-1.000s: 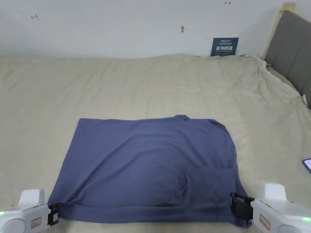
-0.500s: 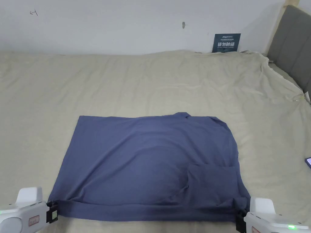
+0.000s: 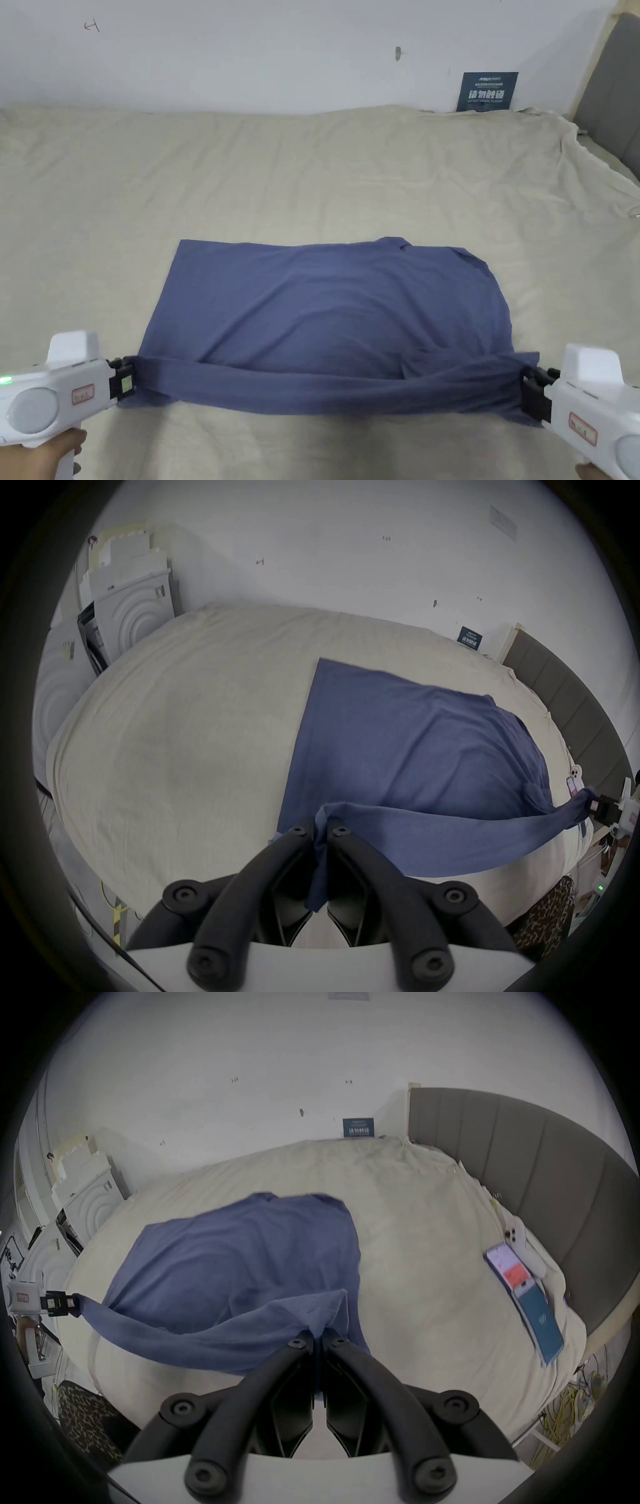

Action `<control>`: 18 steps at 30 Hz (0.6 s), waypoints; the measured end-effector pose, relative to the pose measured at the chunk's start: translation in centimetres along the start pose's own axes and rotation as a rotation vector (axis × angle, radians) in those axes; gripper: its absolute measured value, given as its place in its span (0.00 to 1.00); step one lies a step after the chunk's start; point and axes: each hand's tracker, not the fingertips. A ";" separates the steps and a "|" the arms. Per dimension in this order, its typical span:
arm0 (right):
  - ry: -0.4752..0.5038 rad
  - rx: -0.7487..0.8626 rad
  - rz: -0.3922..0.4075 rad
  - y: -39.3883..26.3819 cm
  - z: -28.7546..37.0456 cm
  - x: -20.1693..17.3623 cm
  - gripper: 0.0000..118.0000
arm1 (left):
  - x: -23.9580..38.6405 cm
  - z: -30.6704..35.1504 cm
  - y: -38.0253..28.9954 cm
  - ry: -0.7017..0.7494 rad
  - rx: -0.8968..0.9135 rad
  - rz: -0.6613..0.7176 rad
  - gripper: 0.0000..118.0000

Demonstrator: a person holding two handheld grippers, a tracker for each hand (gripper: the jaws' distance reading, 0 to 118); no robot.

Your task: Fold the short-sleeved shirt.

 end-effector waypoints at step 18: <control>-0.070 -0.182 -0.025 5.1 -14.7 0.9 0.01 | 3.0 -14.3 6.4 0.079 -0.127 -0.137 0.02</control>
